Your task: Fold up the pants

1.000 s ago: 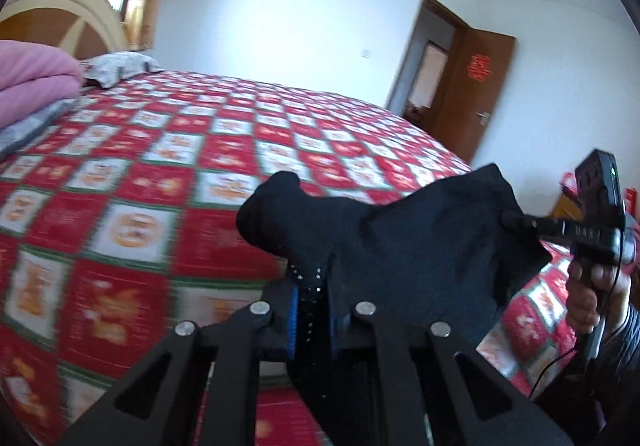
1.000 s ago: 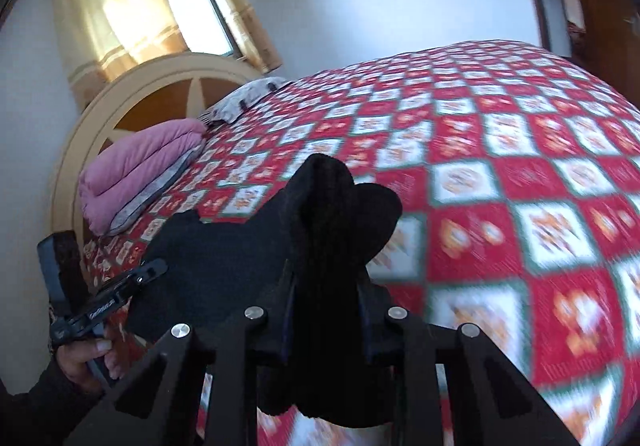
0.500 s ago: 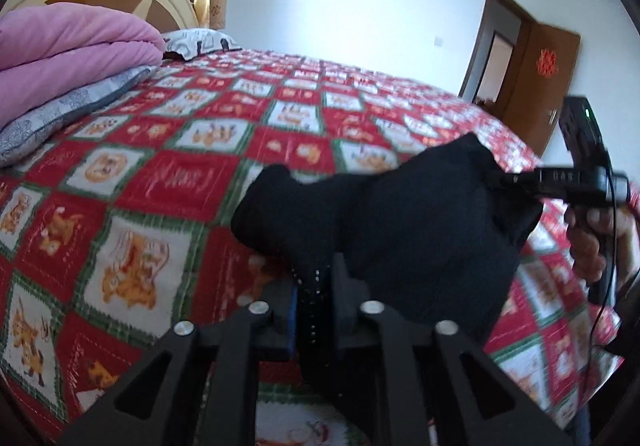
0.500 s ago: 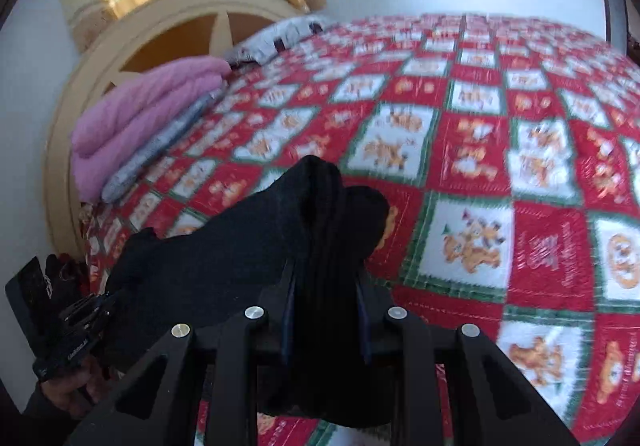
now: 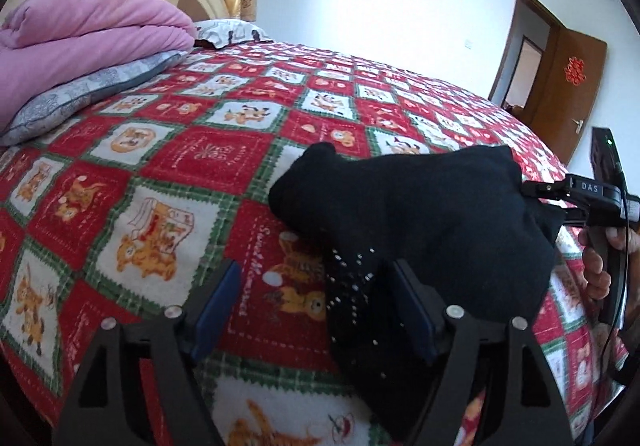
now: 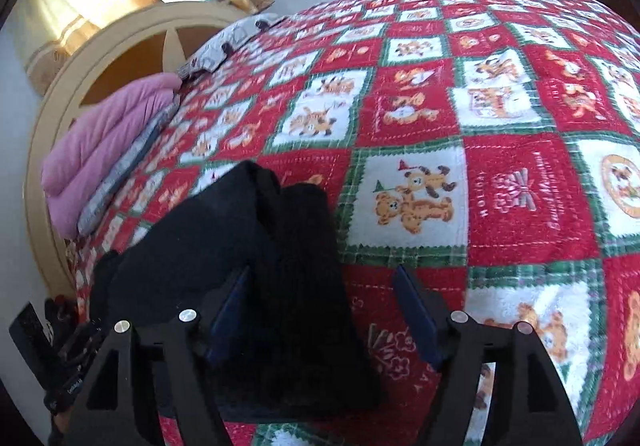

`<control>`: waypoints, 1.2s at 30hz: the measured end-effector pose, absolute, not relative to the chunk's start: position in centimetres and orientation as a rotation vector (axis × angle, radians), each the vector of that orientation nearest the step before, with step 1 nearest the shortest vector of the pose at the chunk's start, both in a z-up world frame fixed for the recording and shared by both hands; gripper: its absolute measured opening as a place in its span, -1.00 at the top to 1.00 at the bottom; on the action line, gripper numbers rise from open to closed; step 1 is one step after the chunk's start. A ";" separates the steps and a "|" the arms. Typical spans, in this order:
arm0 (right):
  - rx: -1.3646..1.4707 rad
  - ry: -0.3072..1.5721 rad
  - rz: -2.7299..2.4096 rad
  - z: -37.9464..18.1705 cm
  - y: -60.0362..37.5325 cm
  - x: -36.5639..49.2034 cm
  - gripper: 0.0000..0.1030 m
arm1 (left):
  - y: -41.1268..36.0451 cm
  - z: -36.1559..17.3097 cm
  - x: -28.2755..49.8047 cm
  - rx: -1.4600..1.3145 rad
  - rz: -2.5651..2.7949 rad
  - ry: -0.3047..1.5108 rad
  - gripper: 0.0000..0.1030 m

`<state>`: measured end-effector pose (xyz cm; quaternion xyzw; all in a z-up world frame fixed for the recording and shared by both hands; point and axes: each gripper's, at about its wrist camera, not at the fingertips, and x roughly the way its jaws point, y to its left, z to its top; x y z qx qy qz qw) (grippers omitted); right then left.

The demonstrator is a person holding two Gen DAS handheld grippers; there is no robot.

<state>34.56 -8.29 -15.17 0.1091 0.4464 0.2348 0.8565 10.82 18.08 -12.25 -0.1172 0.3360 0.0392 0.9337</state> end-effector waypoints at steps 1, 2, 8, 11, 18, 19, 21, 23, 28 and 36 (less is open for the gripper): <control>0.238 0.916 0.464 -14.6 -8.9 34.2 -0.41 | 18.0 -12.0 10.6 -0.235 0.083 0.684 -0.53; 0.247 0.896 0.439 -14.1 -9.5 33.8 -0.43 | 17.8 -11.8 10.3 -0.228 0.083 0.682 -0.53; 0.318 0.835 0.332 -11.5 -12.5 30.4 -0.44 | 16.8 -10.1 8.6 -0.236 0.078 0.656 -0.53; 0.299 0.804 0.312 -10.4 -12.3 27.1 -0.44 | 16.1 -8.9 7.4 -0.226 0.063 0.634 -0.53; 0.236 0.734 0.347 -8.3 -9.5 19.5 -0.44 | 15.1 -6.5 5.1 -0.193 0.045 0.579 -0.67; 0.219 0.726 0.349 -7.9 -8.9 18.6 -0.44 | 15.0 -6.0 4.7 -0.190 0.038 0.564 -0.67; 0.193 0.708 0.364 -7.2 -8.0 17.2 -0.44 | 15.0 -5.3 4.1 -0.194 0.031 0.550 -0.68; 0.170 0.686 0.377 -6.2 -7.3 15.8 -0.44 | 15.0 -4.7 3.7 -0.195 0.031 0.534 -0.68; 0.139 0.645 0.394 -4.2 -6.3 13.6 -0.44 | 14.6 -3.6 3.1 -0.199 0.021 0.500 -0.70; 0.107 0.619 0.385 -3.2 -5.7 11.3 -0.44 | 13.6 -2.8 2.4 -0.189 0.008 0.478 -0.83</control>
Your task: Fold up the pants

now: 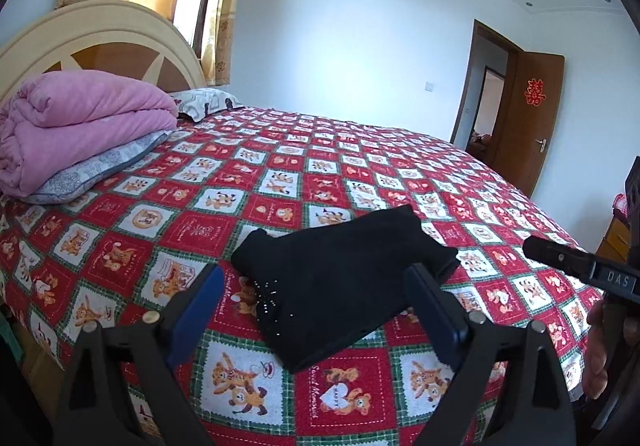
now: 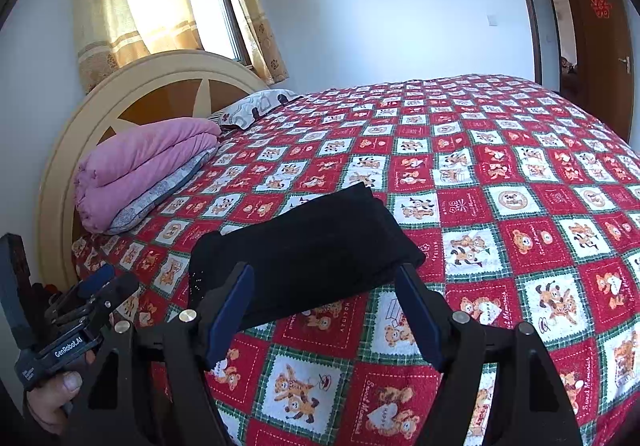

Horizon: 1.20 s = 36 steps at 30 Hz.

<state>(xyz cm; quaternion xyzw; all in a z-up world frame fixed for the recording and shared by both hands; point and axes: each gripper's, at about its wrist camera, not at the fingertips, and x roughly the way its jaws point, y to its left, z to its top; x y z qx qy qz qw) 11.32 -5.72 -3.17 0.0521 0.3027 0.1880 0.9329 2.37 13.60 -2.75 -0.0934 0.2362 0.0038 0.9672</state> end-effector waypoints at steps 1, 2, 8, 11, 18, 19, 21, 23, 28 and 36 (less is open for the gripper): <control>0.103 0.618 0.384 -3.1 -5.6 11.2 -0.44 | 13.5 -2.6 2.2 -0.187 0.008 0.474 -0.83; 0.101 0.616 0.384 -3.0 -5.6 11.0 -0.44 | 13.4 -2.5 2.1 -0.186 0.007 0.470 -0.83; 0.091 0.592 0.388 -2.2 -5.6 9.6 -0.44 | 12.8 -2.1 1.7 -0.179 -0.002 0.459 -0.89; 0.085 0.586 0.386 -2.0 -5.6 9.1 -0.44 | 12.4 -1.9 1.5 -0.173 -0.006 0.455 -0.89; 0.084 0.565 0.378 -1.1 -6.1 8.2 -0.44 | 12.0 -1.2 1.0 -0.175 -0.009 0.443 -0.89; 0.081 0.560 0.377 -0.9 -6.1 8.0 -0.44 | 12.0 -1.1 0.9 -0.176 -0.009 0.440 -0.90; 0.071 0.552 0.379 -0.7 -6.0 7.6 -0.44 | 11.8 -1.0 0.8 -0.173 -0.009 0.438 -0.90; 0.064 0.546 0.375 -0.5 -6.0 7.2 -0.44 | 11.4 -0.9 0.8 -0.165 -0.015 0.437 -0.90; 0.071 0.539 0.366 -0.4 -6.6 6.7 -0.44 | 10.7 -0.7 0.6 -0.149 -0.025 0.433 -0.92; 0.084 0.540 0.350 -0.1 -7.1 6.1 -0.44 | 10.4 -0.5 0.4 -0.148 -0.024 0.423 -1.00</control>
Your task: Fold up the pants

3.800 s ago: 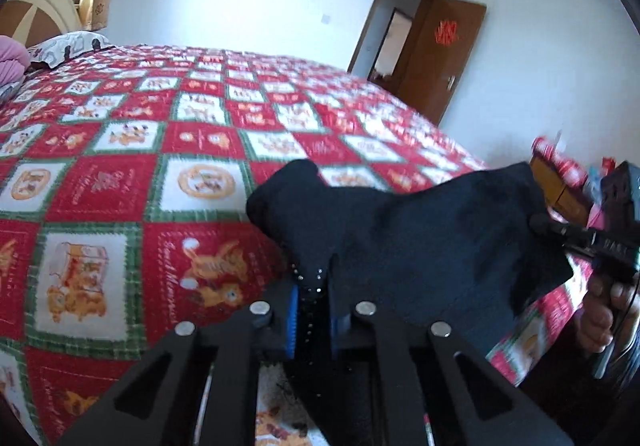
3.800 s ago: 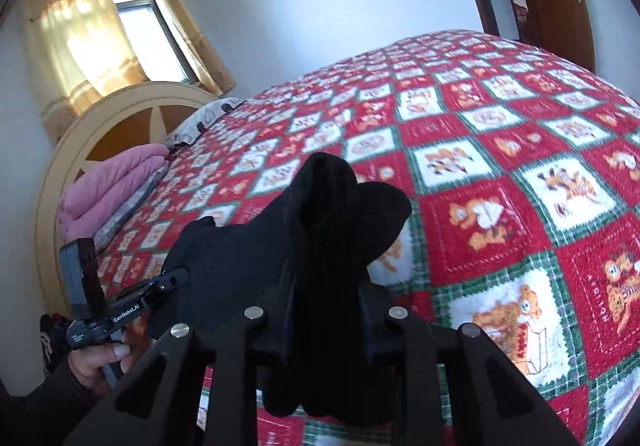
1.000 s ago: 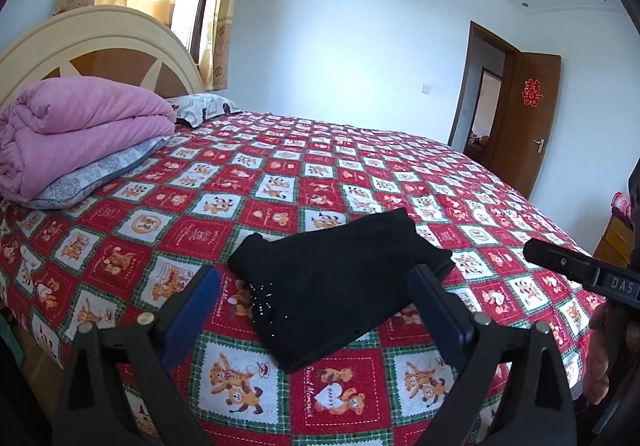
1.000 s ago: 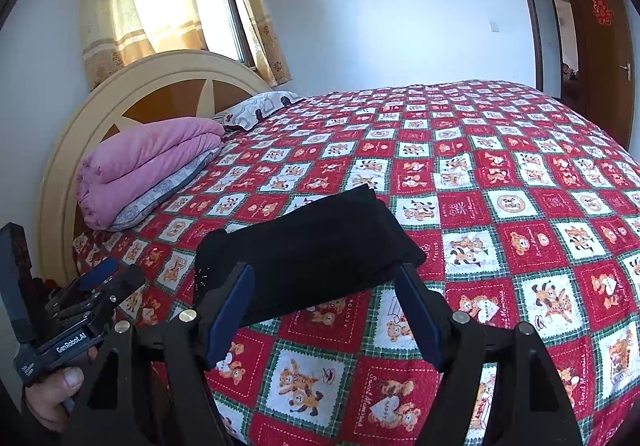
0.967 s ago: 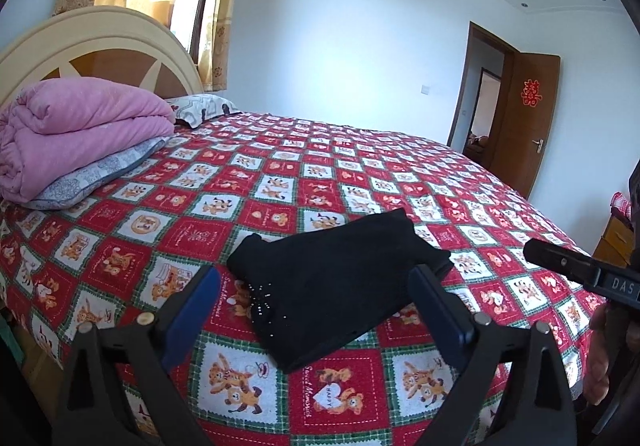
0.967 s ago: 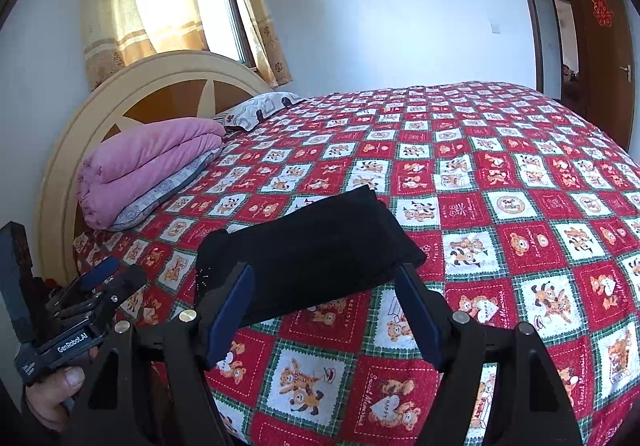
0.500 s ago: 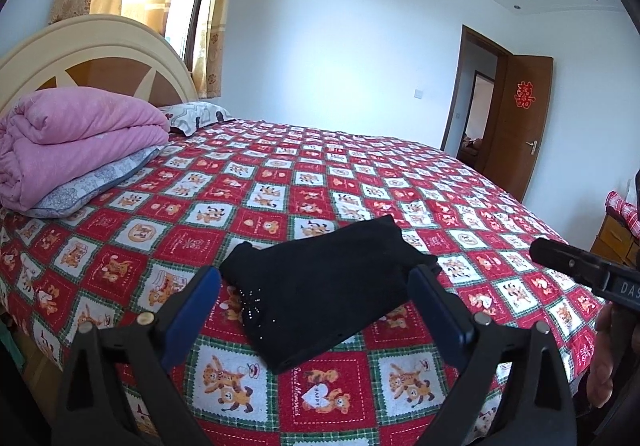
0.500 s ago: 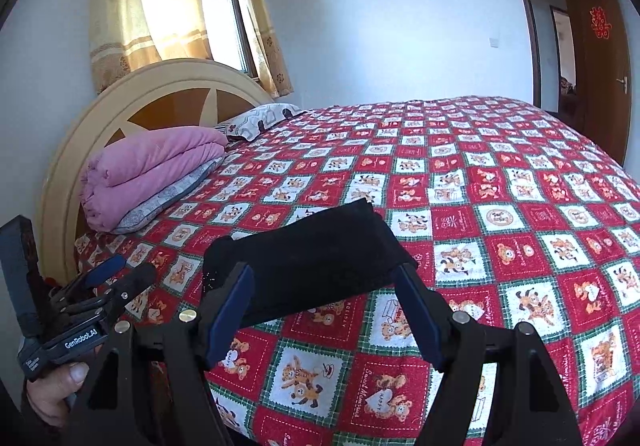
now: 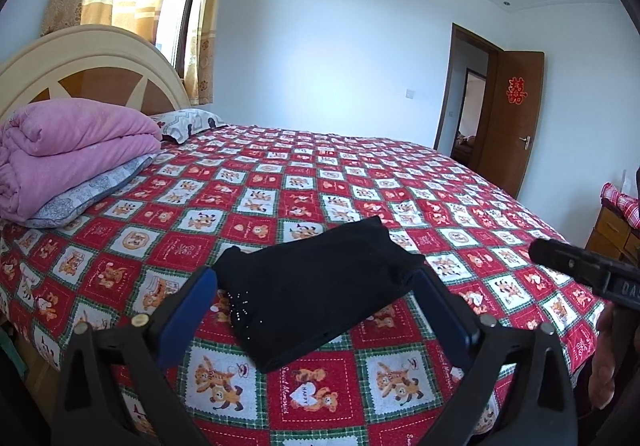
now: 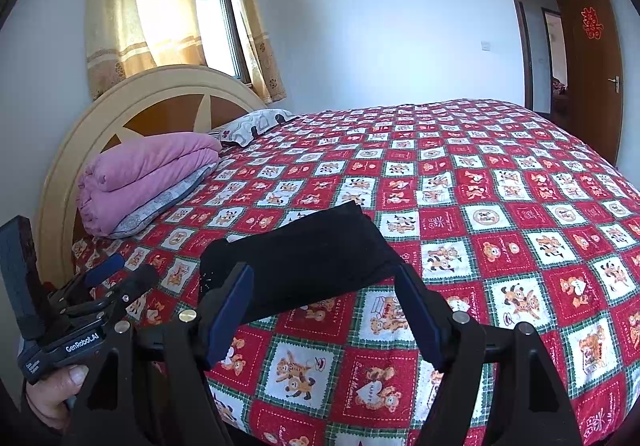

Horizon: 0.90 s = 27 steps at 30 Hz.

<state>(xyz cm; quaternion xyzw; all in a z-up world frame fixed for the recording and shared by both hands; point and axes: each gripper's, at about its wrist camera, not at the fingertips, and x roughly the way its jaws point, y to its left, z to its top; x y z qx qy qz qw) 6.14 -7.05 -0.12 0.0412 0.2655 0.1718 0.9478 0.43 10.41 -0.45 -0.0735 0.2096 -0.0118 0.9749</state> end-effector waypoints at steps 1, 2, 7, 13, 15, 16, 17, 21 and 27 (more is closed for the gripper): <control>0.083 0.540 0.355 -0.1 -7.0 5.9 -0.44 | 10.3 -0.4 0.4 -0.147 -0.020 0.419 -1.00; 0.078 0.538 0.359 -0.2 -6.9 5.7 -0.44 | 10.3 -0.3 0.3 -0.146 -0.023 0.417 -1.00; 0.069 0.531 0.357 -0.4 -6.6 5.1 -0.44 | 10.3 -0.1 0.2 -0.146 -0.008 0.415 -1.00; 0.075 0.488 0.352 0.5 -6.9 4.3 -0.44 | 10.7 0.4 0.1 -0.152 0.006 0.403 -1.00; 0.072 0.479 0.351 0.7 -7.0 4.2 -0.44 | 10.7 0.5 0.0 -0.147 0.004 0.397 -1.00; 0.070 0.475 0.350 0.8 -7.0 4.1 -0.44 | 10.7 0.6 -0.1 -0.144 0.009 0.391 -1.00; 0.069 0.473 0.351 0.9 -7.0 4.1 -0.44 | 10.6 0.7 -0.2 -0.141 0.016 0.386 -1.00; 0.061 0.463 0.352 1.2 -6.9 3.9 -0.44 | 10.6 0.8 -0.1 -0.138 0.037 0.393 -1.00; 0.051 0.456 0.356 1.3 -6.7 3.7 -0.44 | 11.1 0.7 0.1 -0.147 0.068 0.394 -1.00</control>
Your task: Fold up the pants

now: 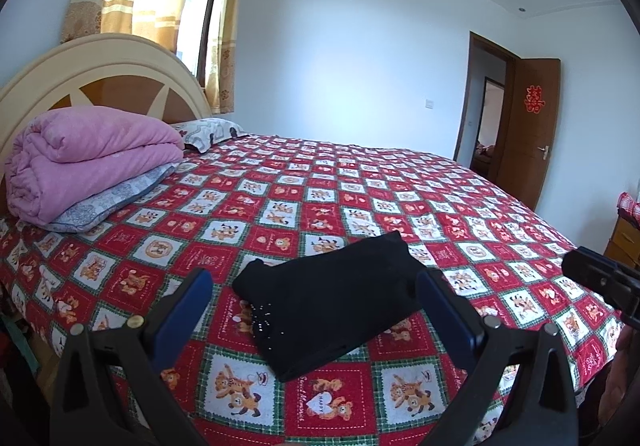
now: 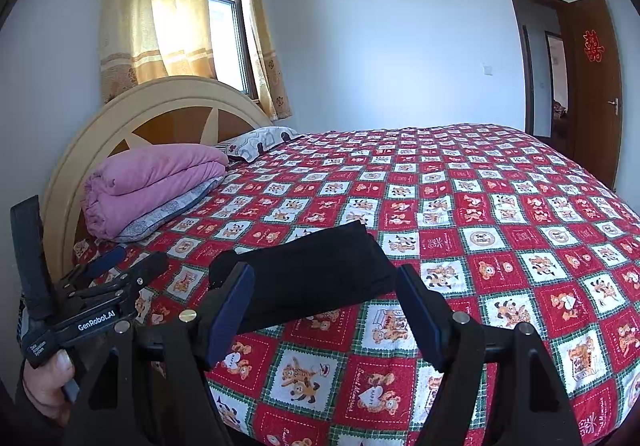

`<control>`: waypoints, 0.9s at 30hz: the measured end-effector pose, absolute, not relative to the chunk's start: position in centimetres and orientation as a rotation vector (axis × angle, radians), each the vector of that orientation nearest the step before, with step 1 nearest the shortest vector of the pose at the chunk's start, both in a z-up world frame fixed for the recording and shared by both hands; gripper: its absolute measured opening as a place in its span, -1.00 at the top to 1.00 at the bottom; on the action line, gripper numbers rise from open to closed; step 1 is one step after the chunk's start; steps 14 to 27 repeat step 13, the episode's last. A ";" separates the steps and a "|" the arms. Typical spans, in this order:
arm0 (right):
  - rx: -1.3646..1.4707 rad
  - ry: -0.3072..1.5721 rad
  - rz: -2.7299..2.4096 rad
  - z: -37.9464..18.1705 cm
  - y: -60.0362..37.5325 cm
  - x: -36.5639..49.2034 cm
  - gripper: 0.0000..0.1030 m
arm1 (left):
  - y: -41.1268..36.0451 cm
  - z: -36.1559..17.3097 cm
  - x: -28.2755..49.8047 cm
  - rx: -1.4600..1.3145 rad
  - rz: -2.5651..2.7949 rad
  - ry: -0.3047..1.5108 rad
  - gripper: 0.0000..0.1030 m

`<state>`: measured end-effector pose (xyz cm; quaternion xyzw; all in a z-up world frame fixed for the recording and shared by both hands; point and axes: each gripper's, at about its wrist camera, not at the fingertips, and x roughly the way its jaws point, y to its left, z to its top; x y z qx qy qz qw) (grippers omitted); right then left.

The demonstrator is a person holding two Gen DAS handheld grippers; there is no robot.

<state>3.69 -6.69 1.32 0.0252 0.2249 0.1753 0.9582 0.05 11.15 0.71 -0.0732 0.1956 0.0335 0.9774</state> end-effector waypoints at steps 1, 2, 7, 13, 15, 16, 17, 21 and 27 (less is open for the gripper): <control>0.051 0.456 0.356 1.3 -6.7 3.7 -0.44 | 11.2 0.7 0.0 -0.144 0.073 0.393 -1.00; 0.049 0.456 0.357 1.3 -6.6 3.7 -0.44 | 11.2 0.7 0.0 -0.143 0.074 0.393 -1.00; 0.039 0.465 0.363 1.0 -6.3 3.8 -0.44 | 11.3 0.3 0.1 -0.148 0.073 0.389 -1.00; 0.038 0.475 0.362 0.4 -6.3 3.8 -0.44 | 10.9 0.1 0.1 -0.139 0.050 0.383 -1.00; 0.038 0.475 0.362 0.4 -6.3 3.8 -0.44 | 10.9 0.1 0.1 -0.139 0.050 0.383 -1.00; 0.038 0.475 0.362 0.4 -6.3 3.8 -0.44 | 10.9 0.1 0.1 -0.139 0.050 0.383 -1.00; 0.038 0.475 0.362 0.4 -6.3 3.8 -0.44 | 10.9 0.1 0.1 -0.139 0.050 0.383 -1.00; 0.038 0.475 0.362 0.4 -6.3 3.8 -0.44 | 10.9 0.1 0.1 -0.139 0.050 0.383 -1.00; 0.038 0.475 0.362 0.4 -6.3 3.8 -0.44 | 10.9 0.1 0.1 -0.139 0.050 0.383 -1.00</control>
